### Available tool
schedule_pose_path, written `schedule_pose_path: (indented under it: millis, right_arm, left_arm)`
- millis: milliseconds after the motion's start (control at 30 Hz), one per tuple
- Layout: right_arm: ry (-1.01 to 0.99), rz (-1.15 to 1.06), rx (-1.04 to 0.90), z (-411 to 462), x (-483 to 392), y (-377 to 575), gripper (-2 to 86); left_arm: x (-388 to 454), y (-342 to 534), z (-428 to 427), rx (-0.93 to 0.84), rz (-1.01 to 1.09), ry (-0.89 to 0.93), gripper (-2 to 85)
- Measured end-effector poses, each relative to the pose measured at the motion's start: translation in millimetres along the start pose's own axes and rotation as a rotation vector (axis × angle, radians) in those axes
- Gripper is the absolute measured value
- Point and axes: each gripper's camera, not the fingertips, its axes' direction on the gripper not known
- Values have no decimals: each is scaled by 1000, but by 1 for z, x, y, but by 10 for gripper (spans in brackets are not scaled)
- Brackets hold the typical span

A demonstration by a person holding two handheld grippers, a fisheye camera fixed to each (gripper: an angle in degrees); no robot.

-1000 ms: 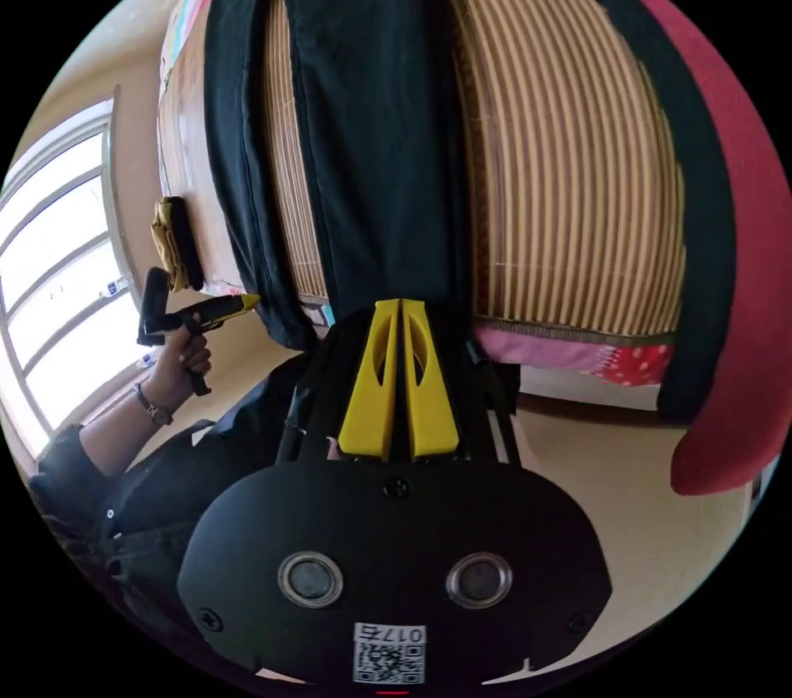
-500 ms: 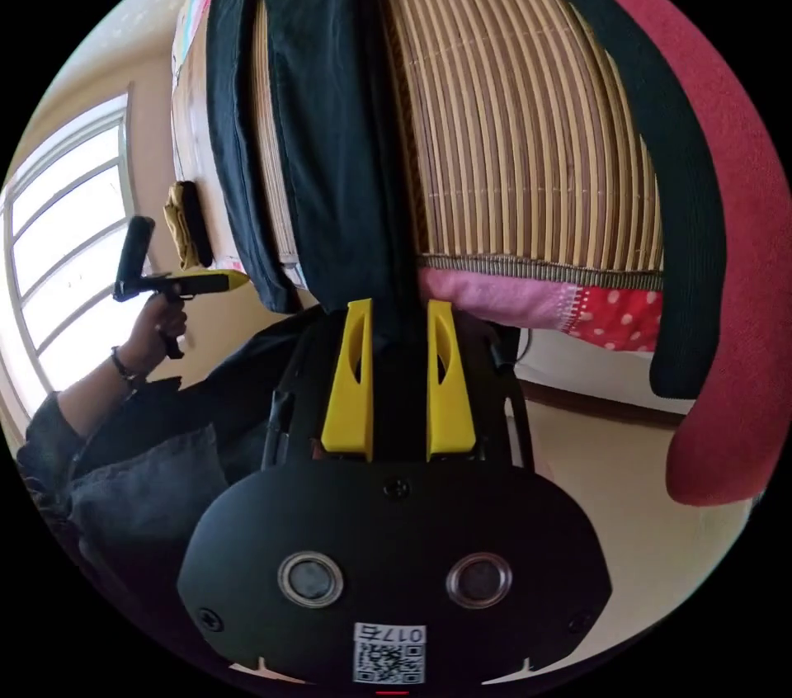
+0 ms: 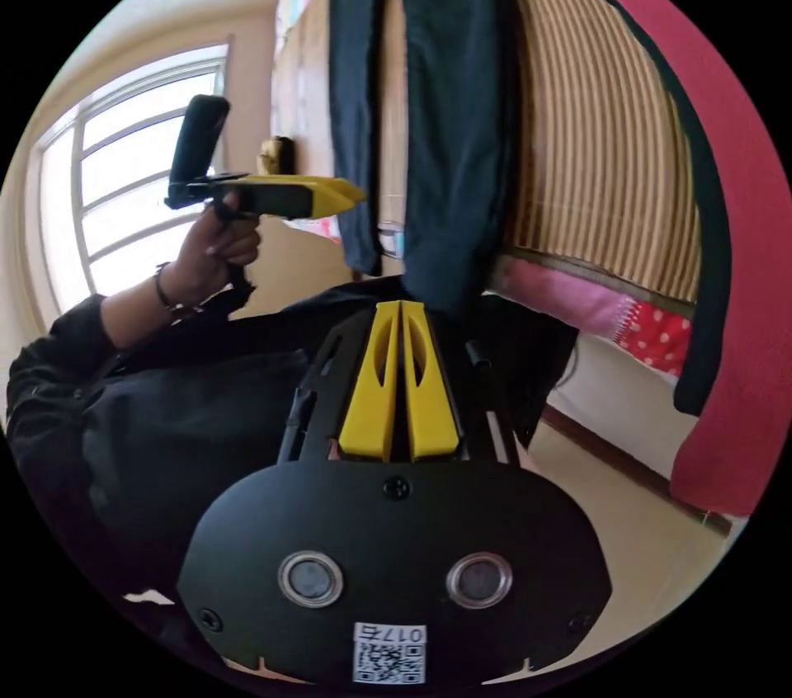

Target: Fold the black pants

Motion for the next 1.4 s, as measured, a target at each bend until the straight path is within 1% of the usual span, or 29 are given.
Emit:
schedule_pose_path:
  millis: [33, 67, 167, 200, 233, 267, 333, 400, 433, 467, 500, 567, 667, 733, 833, 900, 967, 1033, 1067, 1100, 1133, 1167, 1200, 1233, 1300, 1333, 1367, 1400]
  right_arm:
    - [-58, -39, -9, -2, -9, 0, 10]
    - [-60, -50, -17, -2, -12, 0, 12]
    - [176, -16, -3, -4, -12, 0, 23]
    - [303, 40, 6, -4, 2, -1, 31]
    - [378, 109, 0, -1, 23, -3, 59]
    - [383, 146, -16, 2, 35, -4, 73]
    - [265, 261, -111, 25, 84, -8, 112]
    - [185, 354, -164, 48, 118, -3, 116]
    - [108, 386, -169, 57, 133, 1, 114]
    - [71, 387, -156, 59, 138, 4, 107]
    - [25, 371, -117, 59, 141, 10, 92]
    - [48, 320, -96, 52, 136, 17, 78]
    - [101, 107, -108, 33, 92, 25, 64]
    - [173, -87, -142, 16, 39, 33, 52]
    - [274, -265, -154, 3, -16, 38, 38]
    - [340, -319, -173, 6, -34, 35, 33]
    - [366, -344, -203, 13, -44, 30, 30]
    - [345, -387, -223, 21, -55, 25, 29]
    - [339, -402, -224, 22, -58, 25, 30]
    - [351, -426, -236, 26, -62, 25, 32]
    - [409, -438, -274, 35, -61, 23, 36]
    - [435, -441, -296, 39, -58, 22, 38]
    - [459, -429, -344, 45, -49, 18, 44]
    - [429, -415, -392, 44, -38, 13, 51]
    - [340, -416, -428, 28, -23, 2, 63]
    - [331, -397, -404, 10, -10, -11, 69]
    - [337, -373, -376, -1, -2, -20, 71]
    - [364, -299, -291, -27, 19, -42, 75]
  left_arm:
    - [4, -1, -1, 13, -2, -4, 105]
    - [10, -5, 1, 22, -13, -16, 113]
    - [12, -18, 16, -10, -39, -15, 114]
    - [7, -21, 25, -29, -53, 3, 113]
    - [2, -22, 29, -38, -65, 11, 112]
    - [-7, -21, 37, -48, -92, 24, 112]
    - [-19, -15, 44, -48, -121, 43, 110]
    - [-32, 1, 48, -16, -172, 96, 110]
    - [-34, 5, 48, -1, -175, 121, 110]
    - [-36, 15, 48, 24, -178, 154, 110]
    - [-36, 23, 47, 36, -183, 155, 110]
    - [-37, 32, 48, 38, -184, 128, 111]
    - [-31, 44, 41, 73, -173, 121, 116]
    - [-21, 48, 31, 113, -148, 129, 125]
    - [3, 45, 12, 154, -107, 58, 163]
    - [17, 34, 4, 139, -57, -3, 196]
    - [24, 25, 4, 106, -42, -74, 197]
    - [26, 15, 18, -1, -27, -143, 180]
    - [28, 10, 32, -89, -4, -165, 158]
    - [29, 12, 41, -123, 3, -190, 133]
    - [31, 14, 43, -115, 10, -201, 119]
    - [33, 20, 45, -98, 32, -218, 85]
    - [30, 27, 48, -86, 45, -212, 43]
    - [27, 30, 48, -78, 42, -192, 40]
    - [5, 42, 40, -12, -4, -48, 28]
    - [-1, 45, 36, 10, -16, -1, 26]
    - [-14, 51, 28, 55, -32, 94, 23]
    - [-25, 56, 20, 95, -20, 173, 20]
